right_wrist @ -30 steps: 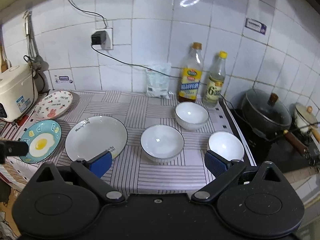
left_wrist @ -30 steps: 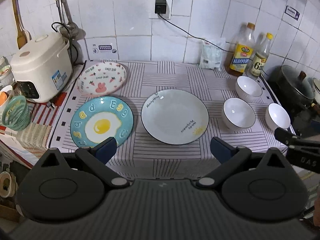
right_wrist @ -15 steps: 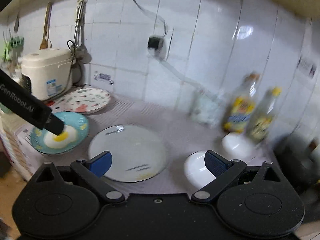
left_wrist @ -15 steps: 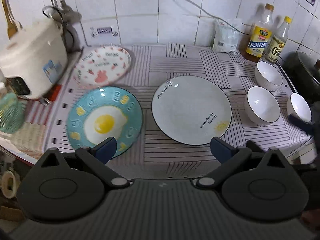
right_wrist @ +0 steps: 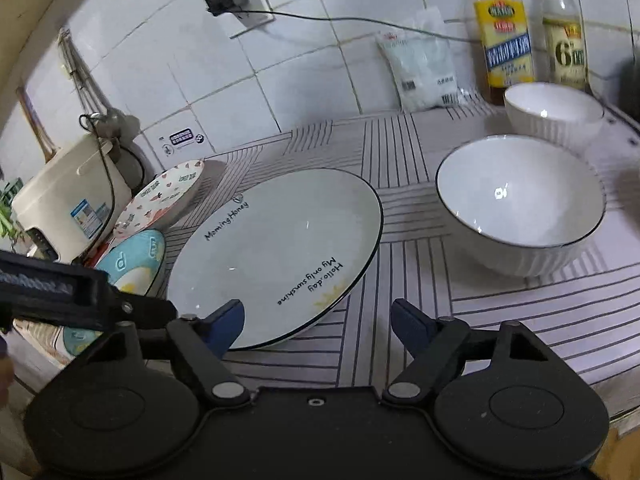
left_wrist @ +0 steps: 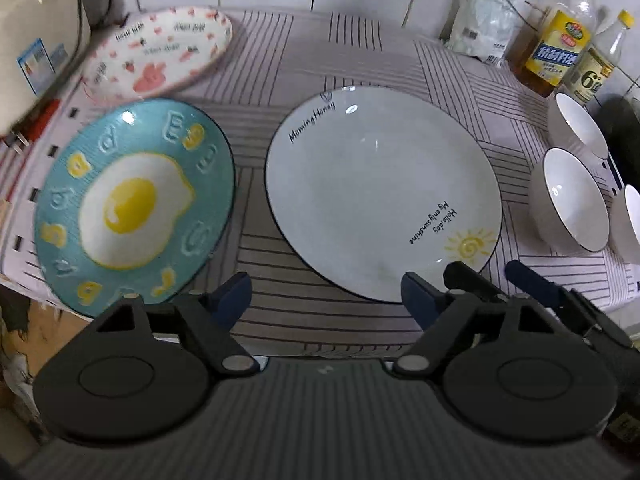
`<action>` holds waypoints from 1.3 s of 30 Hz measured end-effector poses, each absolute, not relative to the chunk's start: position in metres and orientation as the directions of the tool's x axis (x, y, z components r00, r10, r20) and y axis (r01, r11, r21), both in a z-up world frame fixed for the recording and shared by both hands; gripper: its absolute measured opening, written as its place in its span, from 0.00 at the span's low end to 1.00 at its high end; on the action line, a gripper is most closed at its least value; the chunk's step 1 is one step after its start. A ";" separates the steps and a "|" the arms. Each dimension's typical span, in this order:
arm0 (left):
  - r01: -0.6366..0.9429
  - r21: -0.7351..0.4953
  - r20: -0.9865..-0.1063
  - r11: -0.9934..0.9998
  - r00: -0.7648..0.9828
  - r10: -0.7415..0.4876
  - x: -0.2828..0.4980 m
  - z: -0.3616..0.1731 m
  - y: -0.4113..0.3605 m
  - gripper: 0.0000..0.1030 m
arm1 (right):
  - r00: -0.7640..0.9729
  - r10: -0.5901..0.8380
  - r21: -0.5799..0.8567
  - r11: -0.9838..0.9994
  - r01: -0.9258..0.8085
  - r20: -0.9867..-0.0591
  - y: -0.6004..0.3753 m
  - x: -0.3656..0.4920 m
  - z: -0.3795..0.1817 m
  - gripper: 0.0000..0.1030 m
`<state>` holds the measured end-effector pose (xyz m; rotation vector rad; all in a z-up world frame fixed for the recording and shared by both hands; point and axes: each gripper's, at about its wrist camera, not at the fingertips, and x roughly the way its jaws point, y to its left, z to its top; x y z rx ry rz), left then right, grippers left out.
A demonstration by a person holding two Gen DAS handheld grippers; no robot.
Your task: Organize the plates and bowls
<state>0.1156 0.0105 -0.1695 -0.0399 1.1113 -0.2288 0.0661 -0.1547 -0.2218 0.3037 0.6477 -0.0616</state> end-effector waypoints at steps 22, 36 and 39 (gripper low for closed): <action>0.035 -0.234 -0.894 0.972 0.384 -0.229 0.158 -0.206 0.019 0.25 | 0.755 0.074 0.286 0.946 0.154 -0.651 -0.175 0.112 -0.235 0.21; 0.115 -0.223 -0.908 0.968 0.337 -0.249 0.173 -0.177 0.017 0.25 | 0.733 0.123 0.227 0.973 0.044 -0.669 -0.178 0.126 -0.210 0.26; 0.132 -0.219 -0.896 0.967 0.364 -0.253 0.180 -0.166 0.013 0.25 | 0.745 0.125 0.226 0.973 0.035 -0.655 -0.182 0.132 -0.201 0.26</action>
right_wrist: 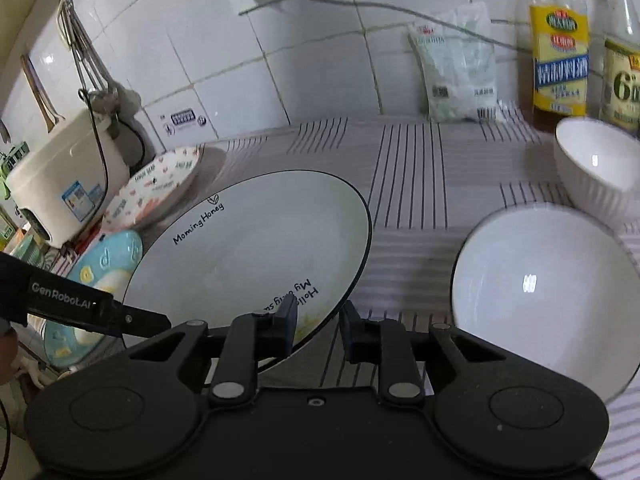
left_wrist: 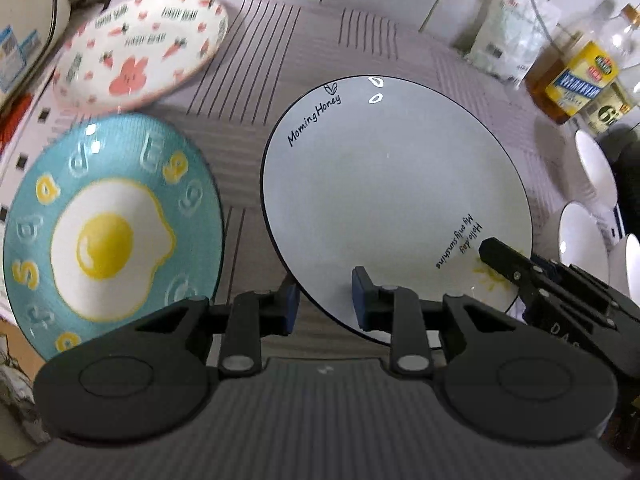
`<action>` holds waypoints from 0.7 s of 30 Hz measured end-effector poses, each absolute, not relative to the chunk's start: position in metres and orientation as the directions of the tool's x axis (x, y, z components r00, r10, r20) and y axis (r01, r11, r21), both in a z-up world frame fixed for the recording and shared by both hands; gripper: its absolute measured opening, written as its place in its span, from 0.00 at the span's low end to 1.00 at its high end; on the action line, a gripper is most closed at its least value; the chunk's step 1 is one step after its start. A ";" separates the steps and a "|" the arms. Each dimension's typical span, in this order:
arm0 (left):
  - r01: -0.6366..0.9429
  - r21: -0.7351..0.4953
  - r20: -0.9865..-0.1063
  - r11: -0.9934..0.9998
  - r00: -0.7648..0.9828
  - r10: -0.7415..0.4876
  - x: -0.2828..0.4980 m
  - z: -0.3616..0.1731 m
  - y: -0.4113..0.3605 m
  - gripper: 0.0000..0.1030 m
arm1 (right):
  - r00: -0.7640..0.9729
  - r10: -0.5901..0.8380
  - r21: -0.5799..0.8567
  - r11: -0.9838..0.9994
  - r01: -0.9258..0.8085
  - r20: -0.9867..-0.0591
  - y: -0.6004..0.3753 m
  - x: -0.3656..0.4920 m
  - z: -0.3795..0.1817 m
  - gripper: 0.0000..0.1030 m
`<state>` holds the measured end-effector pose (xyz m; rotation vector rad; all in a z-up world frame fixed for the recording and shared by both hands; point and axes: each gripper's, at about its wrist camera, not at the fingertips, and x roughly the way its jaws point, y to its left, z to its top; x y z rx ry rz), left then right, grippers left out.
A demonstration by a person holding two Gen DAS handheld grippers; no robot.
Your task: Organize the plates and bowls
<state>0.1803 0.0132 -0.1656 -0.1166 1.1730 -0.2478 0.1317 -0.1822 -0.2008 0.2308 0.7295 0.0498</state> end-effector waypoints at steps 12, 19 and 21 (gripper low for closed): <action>0.150 -0.252 -0.841 0.956 0.455 -0.293 0.229 -0.156 0.000 0.25 | 0.757 0.132 0.210 0.978 0.007 -0.639 -0.208 0.193 -0.168 0.26; 0.157 -0.262 -0.853 0.952 0.425 -0.305 0.280 -0.163 -0.009 0.25 | 0.746 0.118 0.184 0.983 0.006 -0.655 -0.225 0.242 -0.169 0.26; 0.148 -0.242 -0.858 0.959 0.428 -0.283 0.295 -0.165 -0.012 0.26 | 0.745 0.105 0.152 0.988 -0.005 -0.658 -0.224 0.254 -0.171 0.26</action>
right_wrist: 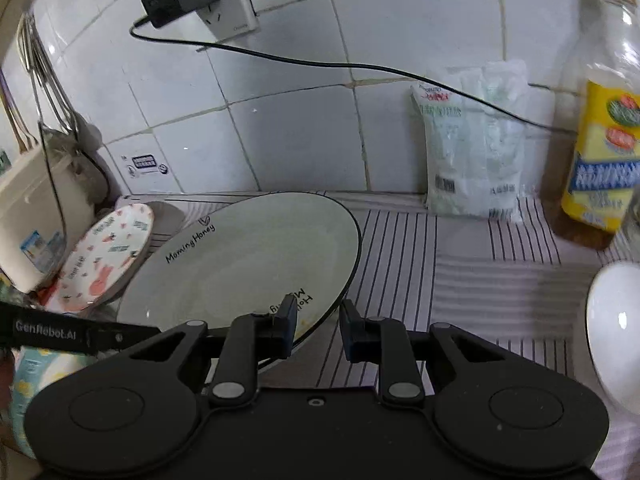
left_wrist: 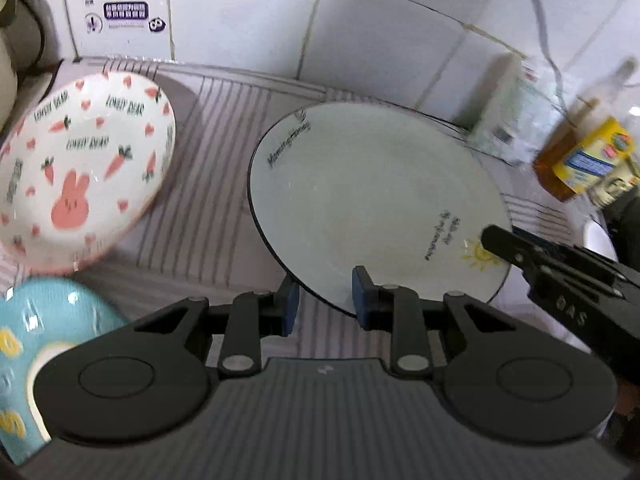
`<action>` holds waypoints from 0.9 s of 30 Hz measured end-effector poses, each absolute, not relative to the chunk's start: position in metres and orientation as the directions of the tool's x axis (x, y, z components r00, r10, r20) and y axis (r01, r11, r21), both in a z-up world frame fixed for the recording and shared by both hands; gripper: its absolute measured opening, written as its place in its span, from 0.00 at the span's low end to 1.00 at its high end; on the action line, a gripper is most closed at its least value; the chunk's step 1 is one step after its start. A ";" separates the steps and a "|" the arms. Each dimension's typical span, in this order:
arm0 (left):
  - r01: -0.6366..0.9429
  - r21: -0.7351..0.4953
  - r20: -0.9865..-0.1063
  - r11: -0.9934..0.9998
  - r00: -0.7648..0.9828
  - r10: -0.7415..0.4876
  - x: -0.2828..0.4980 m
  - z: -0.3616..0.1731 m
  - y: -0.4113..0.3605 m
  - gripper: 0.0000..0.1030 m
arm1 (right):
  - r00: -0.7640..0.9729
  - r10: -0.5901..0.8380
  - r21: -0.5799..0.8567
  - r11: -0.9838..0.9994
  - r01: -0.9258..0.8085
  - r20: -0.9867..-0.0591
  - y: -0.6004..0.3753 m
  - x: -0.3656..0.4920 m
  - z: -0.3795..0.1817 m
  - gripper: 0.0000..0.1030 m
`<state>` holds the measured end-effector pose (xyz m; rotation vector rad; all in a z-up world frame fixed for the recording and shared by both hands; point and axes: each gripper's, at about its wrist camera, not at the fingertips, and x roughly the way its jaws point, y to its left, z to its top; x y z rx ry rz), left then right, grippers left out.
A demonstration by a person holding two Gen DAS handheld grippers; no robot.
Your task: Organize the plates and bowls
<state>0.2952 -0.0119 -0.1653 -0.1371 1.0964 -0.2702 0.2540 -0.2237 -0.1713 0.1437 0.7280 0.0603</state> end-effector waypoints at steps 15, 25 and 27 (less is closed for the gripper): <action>0.100 -0.272 -0.888 0.957 0.358 -0.290 0.341 -0.186 -0.025 0.20 | 0.744 0.148 0.147 0.987 -0.067 -0.652 -0.197 0.295 -0.170 0.07; 0.150 -0.139 -0.900 0.979 0.393 -0.188 0.310 -0.149 -0.016 0.23 | 0.744 0.184 0.194 0.978 -0.074 -0.643 -0.197 0.270 -0.156 0.26; 0.159 -0.116 -0.901 0.980 0.399 -0.171 0.301 -0.140 -0.010 0.24 | 0.748 0.174 0.181 0.981 -0.073 -0.640 -0.194 0.264 -0.151 0.35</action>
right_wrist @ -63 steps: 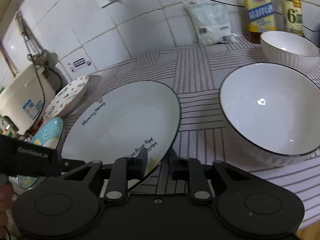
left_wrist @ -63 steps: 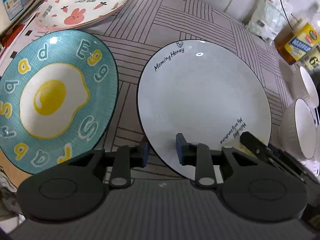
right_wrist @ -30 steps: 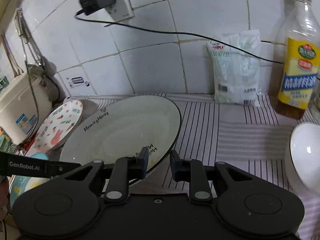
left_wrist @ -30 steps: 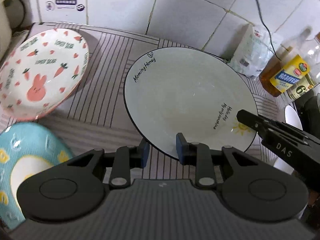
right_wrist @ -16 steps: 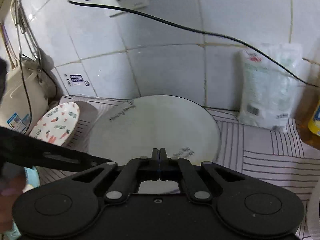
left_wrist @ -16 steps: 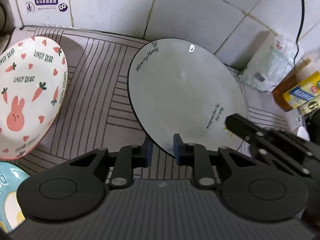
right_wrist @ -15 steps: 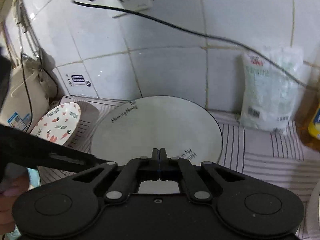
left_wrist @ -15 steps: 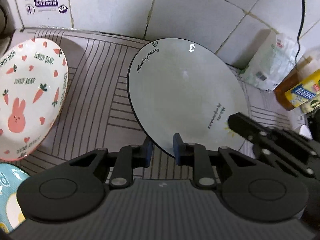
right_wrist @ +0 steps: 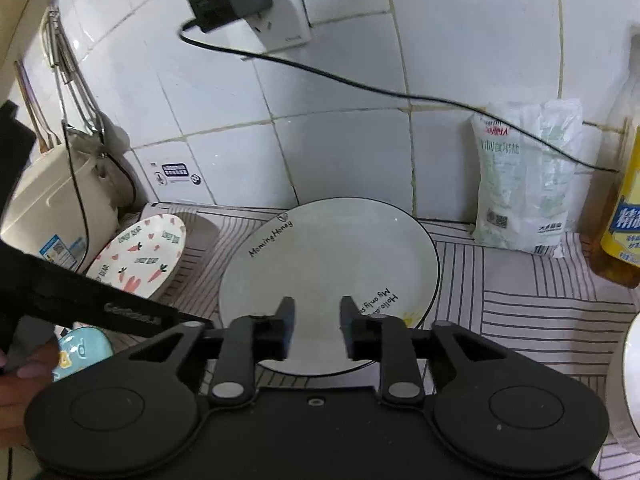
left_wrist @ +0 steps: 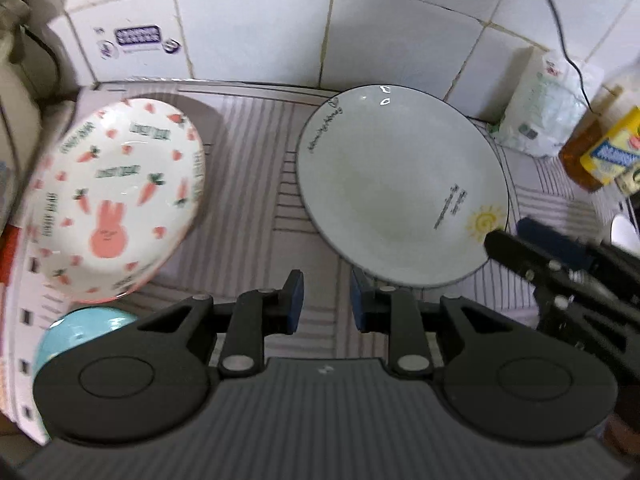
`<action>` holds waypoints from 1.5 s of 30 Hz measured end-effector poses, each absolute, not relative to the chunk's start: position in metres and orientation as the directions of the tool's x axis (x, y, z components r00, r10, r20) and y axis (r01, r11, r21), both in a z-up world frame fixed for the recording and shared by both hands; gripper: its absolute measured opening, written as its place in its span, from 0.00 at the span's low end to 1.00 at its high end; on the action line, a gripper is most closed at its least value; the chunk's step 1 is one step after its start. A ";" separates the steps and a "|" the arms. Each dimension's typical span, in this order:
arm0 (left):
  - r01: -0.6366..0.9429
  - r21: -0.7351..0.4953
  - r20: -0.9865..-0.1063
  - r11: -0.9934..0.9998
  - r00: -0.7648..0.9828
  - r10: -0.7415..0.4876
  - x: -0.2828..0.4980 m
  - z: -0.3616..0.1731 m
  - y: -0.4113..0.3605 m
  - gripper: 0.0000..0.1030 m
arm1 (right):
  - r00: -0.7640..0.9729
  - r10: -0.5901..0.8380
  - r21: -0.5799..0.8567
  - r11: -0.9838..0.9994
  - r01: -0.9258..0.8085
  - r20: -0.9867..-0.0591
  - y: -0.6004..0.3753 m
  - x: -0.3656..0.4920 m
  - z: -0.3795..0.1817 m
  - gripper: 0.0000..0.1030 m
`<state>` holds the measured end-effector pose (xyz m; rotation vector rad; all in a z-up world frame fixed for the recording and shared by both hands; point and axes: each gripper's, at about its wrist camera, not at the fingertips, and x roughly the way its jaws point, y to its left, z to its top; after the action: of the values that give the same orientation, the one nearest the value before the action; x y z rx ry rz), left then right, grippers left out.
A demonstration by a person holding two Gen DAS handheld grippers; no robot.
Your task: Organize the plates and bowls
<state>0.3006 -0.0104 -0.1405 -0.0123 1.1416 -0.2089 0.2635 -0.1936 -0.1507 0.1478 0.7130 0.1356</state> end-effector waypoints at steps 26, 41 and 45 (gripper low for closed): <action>0.223 -0.002 -0.923 0.975 0.375 -0.088 0.180 -0.102 0.103 0.69 | 0.800 0.230 0.117 0.973 -0.199 -0.555 -0.078 0.161 -0.095 0.99; 0.149 0.065 -0.899 0.987 0.438 -0.007 0.156 -0.128 0.170 0.90 | 0.826 0.300 0.232 0.950 -0.211 -0.478 -0.046 0.134 -0.144 0.99; 0.142 0.059 -0.906 0.988 0.424 -0.007 0.155 -0.138 0.186 0.90 | 0.778 0.311 0.260 0.946 -0.195 -0.546 -0.038 0.139 -0.167 0.99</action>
<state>0.1550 0.1860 -0.1384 0.1334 1.1303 -0.0937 0.1390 -0.0377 -0.1673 0.1938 0.6227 0.2755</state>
